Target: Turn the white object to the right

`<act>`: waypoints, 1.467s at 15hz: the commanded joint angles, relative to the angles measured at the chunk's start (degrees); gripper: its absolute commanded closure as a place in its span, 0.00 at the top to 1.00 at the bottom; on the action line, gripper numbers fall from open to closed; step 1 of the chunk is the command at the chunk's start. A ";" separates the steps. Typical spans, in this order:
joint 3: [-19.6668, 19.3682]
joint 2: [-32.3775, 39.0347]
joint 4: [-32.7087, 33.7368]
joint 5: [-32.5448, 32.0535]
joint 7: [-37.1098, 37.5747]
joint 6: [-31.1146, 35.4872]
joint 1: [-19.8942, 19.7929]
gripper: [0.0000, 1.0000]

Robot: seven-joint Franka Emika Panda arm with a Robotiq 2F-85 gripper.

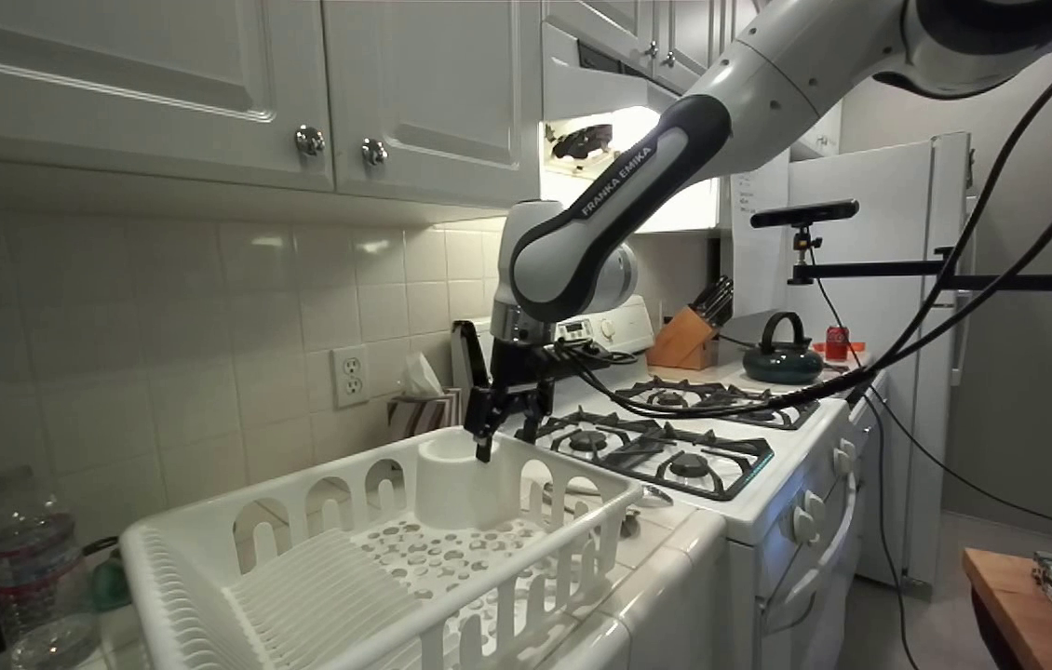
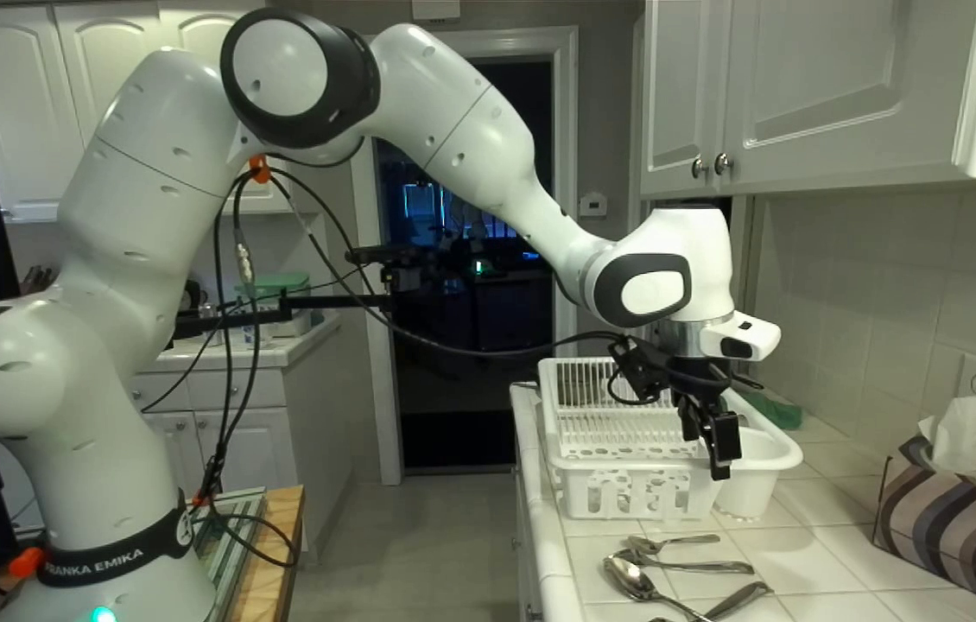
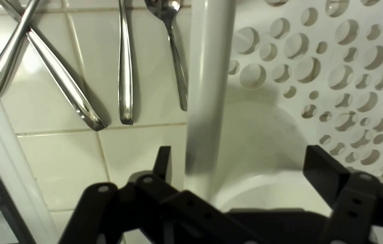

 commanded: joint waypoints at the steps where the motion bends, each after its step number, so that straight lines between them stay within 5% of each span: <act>1: 2.37 -4.82 -4.77 4.87 -0.53 1.42 -1.82 1.00; 5: 2.24 -11.13 -8.89 7.89 2.12 0.57 -1.21 1.00; 16: 0.13 -27.70 -19.87 -4.62 12.74 -3.22 3.03 1.00; 22: 1.02 -27.01 -19.17 -5.20 11.80 -2.58 2.24 1.00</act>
